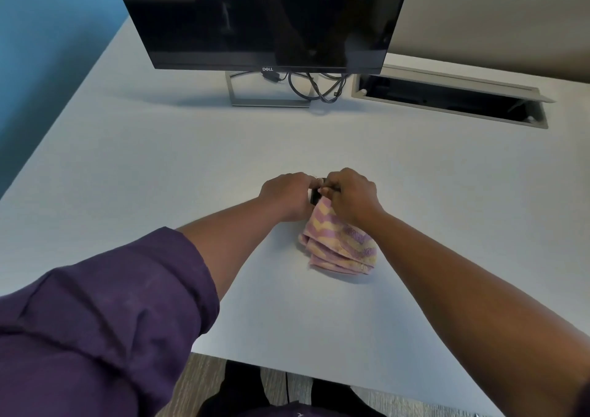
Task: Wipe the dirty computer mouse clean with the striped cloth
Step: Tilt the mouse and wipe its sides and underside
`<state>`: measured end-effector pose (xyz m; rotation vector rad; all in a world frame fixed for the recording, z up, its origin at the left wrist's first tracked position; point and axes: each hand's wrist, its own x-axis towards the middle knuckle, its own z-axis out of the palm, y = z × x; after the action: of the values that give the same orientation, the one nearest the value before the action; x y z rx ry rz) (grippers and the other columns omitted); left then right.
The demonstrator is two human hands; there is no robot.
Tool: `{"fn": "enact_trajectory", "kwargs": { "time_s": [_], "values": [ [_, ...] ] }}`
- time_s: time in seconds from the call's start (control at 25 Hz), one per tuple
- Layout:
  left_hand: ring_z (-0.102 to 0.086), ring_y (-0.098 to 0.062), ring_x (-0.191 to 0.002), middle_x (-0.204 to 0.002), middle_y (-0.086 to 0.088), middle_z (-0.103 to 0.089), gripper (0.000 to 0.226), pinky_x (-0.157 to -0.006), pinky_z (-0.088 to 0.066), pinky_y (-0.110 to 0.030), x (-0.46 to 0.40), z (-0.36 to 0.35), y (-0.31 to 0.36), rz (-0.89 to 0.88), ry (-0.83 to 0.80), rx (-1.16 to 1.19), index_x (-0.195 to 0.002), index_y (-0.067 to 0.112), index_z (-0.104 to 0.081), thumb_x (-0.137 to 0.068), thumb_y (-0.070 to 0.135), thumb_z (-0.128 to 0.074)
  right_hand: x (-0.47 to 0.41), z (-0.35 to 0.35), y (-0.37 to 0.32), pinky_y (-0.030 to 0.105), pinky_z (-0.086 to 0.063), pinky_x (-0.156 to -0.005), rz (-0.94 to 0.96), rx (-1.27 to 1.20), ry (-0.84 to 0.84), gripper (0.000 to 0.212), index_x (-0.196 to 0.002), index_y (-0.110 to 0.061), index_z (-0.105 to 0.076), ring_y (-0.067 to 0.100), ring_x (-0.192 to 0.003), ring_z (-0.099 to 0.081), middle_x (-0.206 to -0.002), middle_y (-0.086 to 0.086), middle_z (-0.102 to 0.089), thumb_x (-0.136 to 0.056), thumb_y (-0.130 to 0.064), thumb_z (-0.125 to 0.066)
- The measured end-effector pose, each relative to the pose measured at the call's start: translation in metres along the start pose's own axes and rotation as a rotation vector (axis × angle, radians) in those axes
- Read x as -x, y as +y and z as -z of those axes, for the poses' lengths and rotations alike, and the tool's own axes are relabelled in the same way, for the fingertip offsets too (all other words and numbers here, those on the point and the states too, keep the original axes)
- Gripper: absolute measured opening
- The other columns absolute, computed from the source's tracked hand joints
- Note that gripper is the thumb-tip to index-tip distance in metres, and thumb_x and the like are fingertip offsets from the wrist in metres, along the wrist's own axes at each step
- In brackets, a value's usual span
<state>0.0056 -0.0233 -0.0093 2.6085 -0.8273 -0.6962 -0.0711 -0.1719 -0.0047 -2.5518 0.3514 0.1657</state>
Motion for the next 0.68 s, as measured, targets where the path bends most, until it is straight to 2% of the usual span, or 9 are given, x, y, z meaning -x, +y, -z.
{"fn": "enact_trajectory", "kwargs": {
  "time_s": [0.04, 0.16, 0.28, 0.44, 0.52, 0.6, 0.68],
  "values": [
    [-0.063, -0.019, -0.086, -0.076, 0.021, -0.057, 0.030, -0.053, -0.030, -0.022, 0.000, 0.001, 0.000, 0.004, 0.000, 0.000, -0.103, 0.050, -0.064, -0.074, 0.052, -0.064, -0.001, 0.000, 0.000, 0.037, -0.038, -0.076, 0.002, 0.010, -0.020, 0.022, -0.080, -0.032, -0.065, 0.018, -0.085, -0.058, -0.084, -0.009, -0.056, -0.098, -0.021, -0.064],
    [-0.058, -0.016, -0.083, -0.086, 0.019, -0.061, 0.036, -0.053, -0.029, -0.022, -0.001, 0.003, 0.001, 0.007, -0.009, -0.009, -0.104, 0.049, -0.065, -0.069, 0.049, -0.072, 0.007, -0.004, 0.001, 0.037, -0.040, -0.078, 0.102, 0.083, -0.112, 0.012, -0.089, -0.027, -0.071, 0.020, -0.087, -0.058, -0.090, -0.007, -0.058, -0.096, -0.021, -0.064],
    [-0.061, -0.017, -0.084, -0.084, 0.018, -0.062, 0.034, -0.053, -0.031, -0.022, -0.003, 0.004, 0.001, 0.000, -0.019, -0.012, -0.103, 0.049, -0.064, -0.070, 0.046, -0.070, 0.003, 0.001, 0.000, 0.039, -0.039, -0.079, 0.062, 0.053, -0.042, 0.015, -0.087, -0.028, -0.068, 0.020, -0.085, -0.055, -0.089, -0.005, -0.057, -0.099, -0.019, -0.062],
    [-0.058, -0.016, -0.085, -0.090, 0.020, -0.062, 0.040, -0.056, -0.031, -0.023, -0.003, 0.004, 0.001, 0.004, -0.017, -0.008, -0.109, 0.051, -0.064, -0.071, 0.046, -0.073, 0.009, -0.004, 0.001, 0.035, -0.035, -0.075, 0.092, 0.077, -0.096, 0.015, -0.086, -0.030, -0.066, 0.019, -0.084, -0.056, -0.090, -0.007, -0.057, -0.098, -0.021, -0.063],
    [-0.060, -0.017, -0.083, -0.083, 0.020, -0.061, 0.036, -0.054, -0.031, -0.022, -0.003, 0.003, 0.000, 0.012, -0.020, 0.008, -0.105, 0.051, -0.064, -0.070, 0.046, -0.070, 0.007, -0.003, 0.001, 0.035, -0.034, -0.075, 0.087, 0.088, -0.067, 0.014, -0.088, -0.029, -0.067, 0.019, -0.084, -0.057, -0.090, -0.005, -0.059, -0.099, -0.021, -0.062],
    [-0.063, -0.018, -0.085, -0.080, 0.020, -0.060, 0.037, -0.054, -0.031, -0.022, -0.002, 0.001, 0.000, 0.001, -0.002, 0.013, -0.110, 0.050, -0.065, -0.073, 0.050, -0.064, 0.001, -0.001, -0.002, 0.036, -0.036, -0.073, 0.022, 0.082, -0.003, 0.016, -0.087, -0.027, -0.065, 0.020, -0.083, -0.057, -0.089, -0.002, -0.059, -0.100, -0.020, -0.059],
    [-0.064, -0.019, -0.092, -0.093, 0.019, -0.066, 0.042, -0.056, -0.032, -0.022, -0.003, 0.000, 0.000, 0.006, 0.010, 0.011, -0.116, 0.052, -0.064, -0.074, 0.051, -0.067, 0.004, -0.003, -0.001, 0.035, -0.036, -0.071, 0.003, 0.067, 0.001, 0.021, -0.082, -0.029, -0.060, 0.020, -0.079, -0.056, -0.086, -0.004, -0.056, -0.100, -0.018, -0.058]
  ]
}}
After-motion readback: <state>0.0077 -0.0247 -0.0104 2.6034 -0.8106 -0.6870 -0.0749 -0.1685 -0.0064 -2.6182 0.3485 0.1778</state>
